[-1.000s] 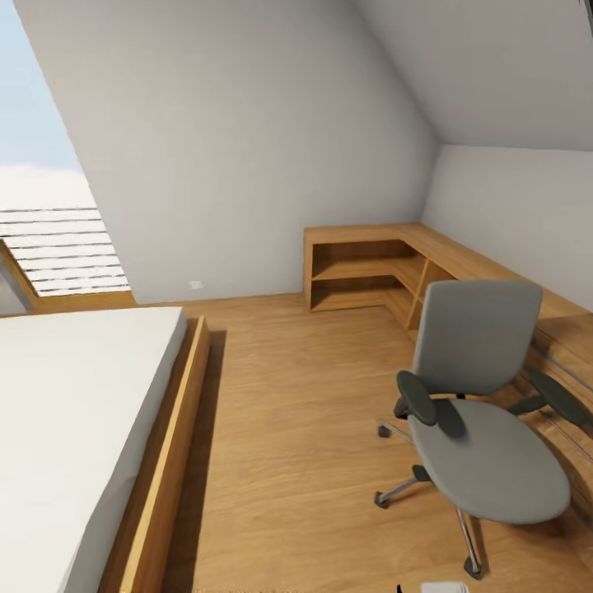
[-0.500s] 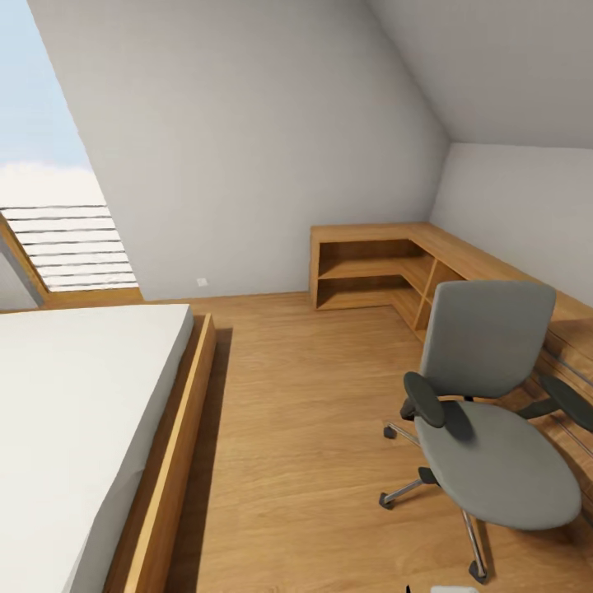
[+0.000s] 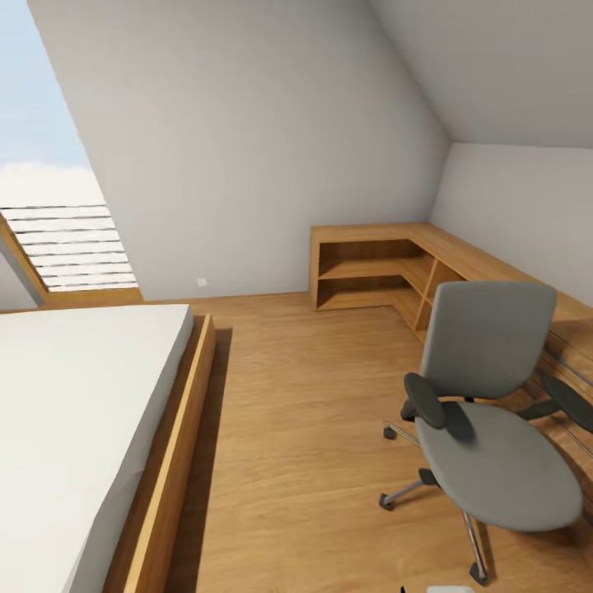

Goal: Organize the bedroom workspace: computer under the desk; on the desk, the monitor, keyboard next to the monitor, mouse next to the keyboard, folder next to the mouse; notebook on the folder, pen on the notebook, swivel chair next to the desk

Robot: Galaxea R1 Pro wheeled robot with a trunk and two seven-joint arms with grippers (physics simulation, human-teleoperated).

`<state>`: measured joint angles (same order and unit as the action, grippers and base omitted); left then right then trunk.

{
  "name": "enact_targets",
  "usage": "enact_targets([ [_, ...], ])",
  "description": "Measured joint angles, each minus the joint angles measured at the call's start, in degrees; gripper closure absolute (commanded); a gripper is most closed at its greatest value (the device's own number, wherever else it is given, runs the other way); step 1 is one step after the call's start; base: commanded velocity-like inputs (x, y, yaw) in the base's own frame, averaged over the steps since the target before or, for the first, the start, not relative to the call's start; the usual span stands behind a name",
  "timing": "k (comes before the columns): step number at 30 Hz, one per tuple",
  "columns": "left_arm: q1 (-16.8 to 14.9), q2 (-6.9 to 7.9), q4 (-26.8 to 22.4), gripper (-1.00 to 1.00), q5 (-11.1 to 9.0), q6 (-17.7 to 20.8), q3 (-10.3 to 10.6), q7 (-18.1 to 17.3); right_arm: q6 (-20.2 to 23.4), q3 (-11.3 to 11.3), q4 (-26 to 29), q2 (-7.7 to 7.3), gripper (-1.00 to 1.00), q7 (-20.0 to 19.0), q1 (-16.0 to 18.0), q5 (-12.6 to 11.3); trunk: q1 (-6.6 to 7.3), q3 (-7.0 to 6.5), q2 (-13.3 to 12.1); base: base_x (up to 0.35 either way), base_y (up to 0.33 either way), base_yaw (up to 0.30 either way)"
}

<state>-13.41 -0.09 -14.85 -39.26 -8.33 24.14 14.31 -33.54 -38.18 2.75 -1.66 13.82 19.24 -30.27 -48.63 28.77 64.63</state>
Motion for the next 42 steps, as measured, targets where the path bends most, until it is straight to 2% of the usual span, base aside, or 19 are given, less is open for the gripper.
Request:
enact_targets([
  [18,0.0,-0.26,0.1,-1.0,0.0,0.0,0.1,0.0,0.2,-0.1,0.0,0.6,-1.0,-0.7,0.0,0.1,0.02,0.0,0.0,0.309,0.0,0.033],
  [24,0.0,-0.27,0.1,-1.0,0.0,0.0,0.1,0.0,0.2,0.0,0.0,0.51,-1.0,-0.7,0.0,0.0,0.02,0.0,0.0,0.329,0.0,0.127],
  [42,0.0,-0.28,0.2,-1.0,0.0,0.0,0.1,0.0,0.1,0.0,0.0,0.45,-1.0,-0.7,0.0,0.1,0.02,0.0,0.0,0.329,0.0,0.006],
])
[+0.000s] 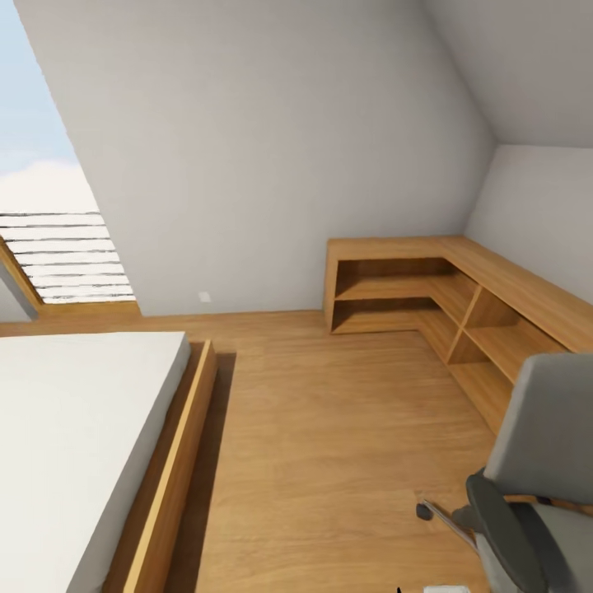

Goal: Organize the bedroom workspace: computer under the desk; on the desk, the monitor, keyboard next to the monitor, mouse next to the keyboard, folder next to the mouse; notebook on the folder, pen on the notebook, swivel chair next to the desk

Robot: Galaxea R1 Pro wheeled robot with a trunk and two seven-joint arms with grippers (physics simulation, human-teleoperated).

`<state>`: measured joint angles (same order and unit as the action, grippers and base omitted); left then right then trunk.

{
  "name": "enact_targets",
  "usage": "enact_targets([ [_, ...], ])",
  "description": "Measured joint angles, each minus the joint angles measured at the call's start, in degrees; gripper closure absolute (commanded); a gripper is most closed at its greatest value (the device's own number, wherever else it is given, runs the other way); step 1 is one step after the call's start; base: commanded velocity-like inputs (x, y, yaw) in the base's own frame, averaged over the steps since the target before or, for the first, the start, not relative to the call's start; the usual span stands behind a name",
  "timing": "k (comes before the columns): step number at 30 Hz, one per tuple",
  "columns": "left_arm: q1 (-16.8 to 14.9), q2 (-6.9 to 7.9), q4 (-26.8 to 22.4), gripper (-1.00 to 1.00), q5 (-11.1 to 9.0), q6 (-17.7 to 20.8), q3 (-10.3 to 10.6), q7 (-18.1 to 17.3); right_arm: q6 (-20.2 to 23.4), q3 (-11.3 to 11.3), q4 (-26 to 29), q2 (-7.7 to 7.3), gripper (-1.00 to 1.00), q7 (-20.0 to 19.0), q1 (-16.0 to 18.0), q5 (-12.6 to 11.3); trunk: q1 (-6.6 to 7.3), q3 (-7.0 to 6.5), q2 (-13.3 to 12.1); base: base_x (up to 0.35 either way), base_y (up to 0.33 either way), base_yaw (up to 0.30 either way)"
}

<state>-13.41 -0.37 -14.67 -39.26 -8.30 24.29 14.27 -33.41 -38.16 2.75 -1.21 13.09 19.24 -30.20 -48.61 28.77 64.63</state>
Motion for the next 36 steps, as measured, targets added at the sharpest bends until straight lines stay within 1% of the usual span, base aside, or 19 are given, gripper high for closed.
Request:
enact_targets([
  [24,0.0,-0.05,0.8,-1.0,0.0,0.2,0.2,0.0,0.0,0.0,0.0,0.0,-1.0,0.0,0.0,0.0,0.0,0.0,0.0,0.329,0.0,0.0],
  [36,0.0,-0.67,1.6,-1.0,0.0,0.3,0.2,0.0,0.1,0.0,0.0,0.08,-1.0,0.0,0.0,0.0,0.0,0.0,0.0,0.33,0.0,0.0],
])
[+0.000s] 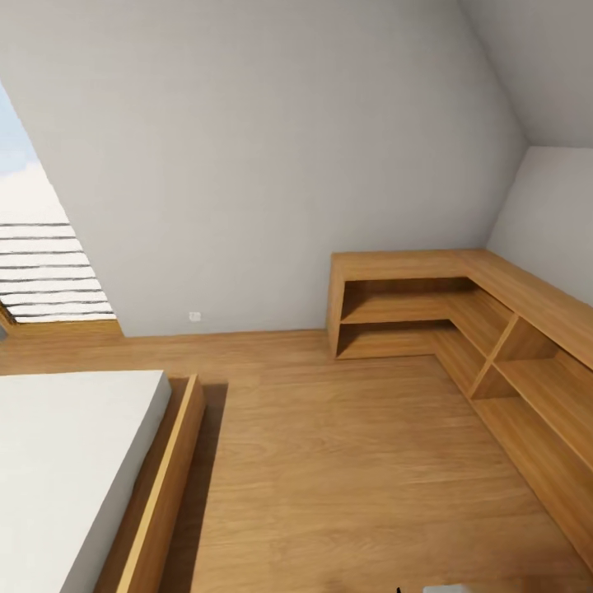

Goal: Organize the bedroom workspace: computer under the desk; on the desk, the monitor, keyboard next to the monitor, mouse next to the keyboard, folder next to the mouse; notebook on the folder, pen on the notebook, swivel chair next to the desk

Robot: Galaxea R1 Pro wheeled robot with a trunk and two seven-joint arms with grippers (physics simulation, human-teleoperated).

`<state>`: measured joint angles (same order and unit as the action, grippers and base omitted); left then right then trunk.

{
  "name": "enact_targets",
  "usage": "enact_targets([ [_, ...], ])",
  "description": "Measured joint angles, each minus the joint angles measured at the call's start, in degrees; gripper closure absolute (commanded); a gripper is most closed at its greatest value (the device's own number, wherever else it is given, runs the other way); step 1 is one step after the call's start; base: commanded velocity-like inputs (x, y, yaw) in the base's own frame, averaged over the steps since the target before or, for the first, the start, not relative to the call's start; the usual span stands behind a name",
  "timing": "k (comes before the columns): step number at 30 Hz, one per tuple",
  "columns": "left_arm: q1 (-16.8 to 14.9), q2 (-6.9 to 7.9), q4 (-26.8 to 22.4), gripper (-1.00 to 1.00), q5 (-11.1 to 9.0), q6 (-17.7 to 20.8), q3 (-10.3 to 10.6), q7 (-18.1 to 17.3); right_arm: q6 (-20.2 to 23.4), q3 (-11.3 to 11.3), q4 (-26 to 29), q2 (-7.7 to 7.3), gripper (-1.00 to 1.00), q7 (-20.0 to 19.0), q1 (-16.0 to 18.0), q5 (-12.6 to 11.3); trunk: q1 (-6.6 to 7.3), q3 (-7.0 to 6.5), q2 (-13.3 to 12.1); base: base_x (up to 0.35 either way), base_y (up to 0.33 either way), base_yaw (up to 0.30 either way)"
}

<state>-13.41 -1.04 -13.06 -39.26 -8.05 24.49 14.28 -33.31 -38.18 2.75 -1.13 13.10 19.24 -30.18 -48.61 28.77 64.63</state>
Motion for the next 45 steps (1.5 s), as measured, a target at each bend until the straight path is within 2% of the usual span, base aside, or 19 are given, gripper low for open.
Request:
enact_targets([
  [29,0.0,-0.21,0.2,-1.0,0.0,0.0,0.0,0.0,-0.3,0.0,0.0,0.1,-1.0,0.1,0.0,-0.1,0.0,-0.01,0.0,0.332,0.0,-0.004],
  [45,0.0,-0.21,0.2,-1.0,0.0,0.0,0.0,0.0,-0.4,0.1,0.1,0.08,-1.0,0.1,0.0,-0.4,0.0,-0.71,0.0,0.333,0.0,-0.223],
])
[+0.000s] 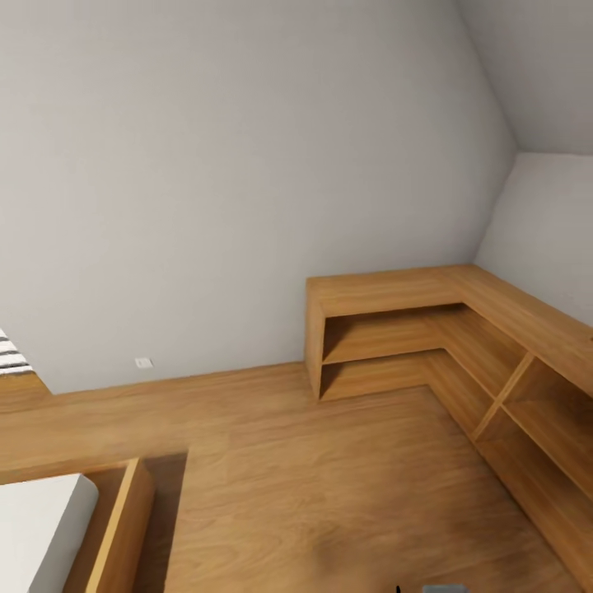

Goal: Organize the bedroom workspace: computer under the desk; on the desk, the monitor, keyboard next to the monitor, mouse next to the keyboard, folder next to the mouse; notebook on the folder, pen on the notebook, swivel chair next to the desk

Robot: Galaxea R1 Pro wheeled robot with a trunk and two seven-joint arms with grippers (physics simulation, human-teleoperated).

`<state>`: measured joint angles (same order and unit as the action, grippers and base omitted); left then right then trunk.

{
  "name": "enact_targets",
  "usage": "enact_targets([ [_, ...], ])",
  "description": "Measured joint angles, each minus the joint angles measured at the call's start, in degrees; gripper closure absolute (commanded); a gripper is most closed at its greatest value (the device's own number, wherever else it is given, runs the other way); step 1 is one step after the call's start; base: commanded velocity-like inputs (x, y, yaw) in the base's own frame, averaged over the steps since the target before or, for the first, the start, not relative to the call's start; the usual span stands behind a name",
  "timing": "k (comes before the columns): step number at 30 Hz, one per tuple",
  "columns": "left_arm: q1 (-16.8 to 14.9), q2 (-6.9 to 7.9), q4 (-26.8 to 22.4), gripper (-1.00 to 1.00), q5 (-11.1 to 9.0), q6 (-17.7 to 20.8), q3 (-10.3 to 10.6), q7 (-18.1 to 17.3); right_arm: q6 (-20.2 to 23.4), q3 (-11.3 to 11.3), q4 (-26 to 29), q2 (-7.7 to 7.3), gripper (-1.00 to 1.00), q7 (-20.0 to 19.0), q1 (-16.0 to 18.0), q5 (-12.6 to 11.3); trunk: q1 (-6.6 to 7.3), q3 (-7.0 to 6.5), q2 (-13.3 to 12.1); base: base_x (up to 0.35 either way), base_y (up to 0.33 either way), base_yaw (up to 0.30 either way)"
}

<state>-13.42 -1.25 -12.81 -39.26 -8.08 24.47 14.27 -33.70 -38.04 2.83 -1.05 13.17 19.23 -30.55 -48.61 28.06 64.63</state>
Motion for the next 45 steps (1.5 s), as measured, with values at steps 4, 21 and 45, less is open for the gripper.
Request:
enact_targets([
  [4,0.0,0.0,0.0,-1.0,0.0,0.0,0.0,0.0,0.0,0.0,0.0,0.01,-1.0,0.0,0.0,0.0,0.0,-0.2,0.0,0.333,0.0,-0.257],
  [21,0.0,-0.03,0.0,-1.0,0.0,0.0,0.0,0.0,0.3,0.1,0.1,1.49,-1.0,0.0,0.0,-6.7,0.0,-0.58,0.0,0.333,0.0,-0.284],
  [45,0.0,-0.01,0.1,-1.0,-0.1,-3.6,-0.2,0.1,0.4,0.1,0.1,1.82,-1.0,0.0,0.0,-7.9,0.0,-0.58,0.0,0.227,0.042,-0.289],
])
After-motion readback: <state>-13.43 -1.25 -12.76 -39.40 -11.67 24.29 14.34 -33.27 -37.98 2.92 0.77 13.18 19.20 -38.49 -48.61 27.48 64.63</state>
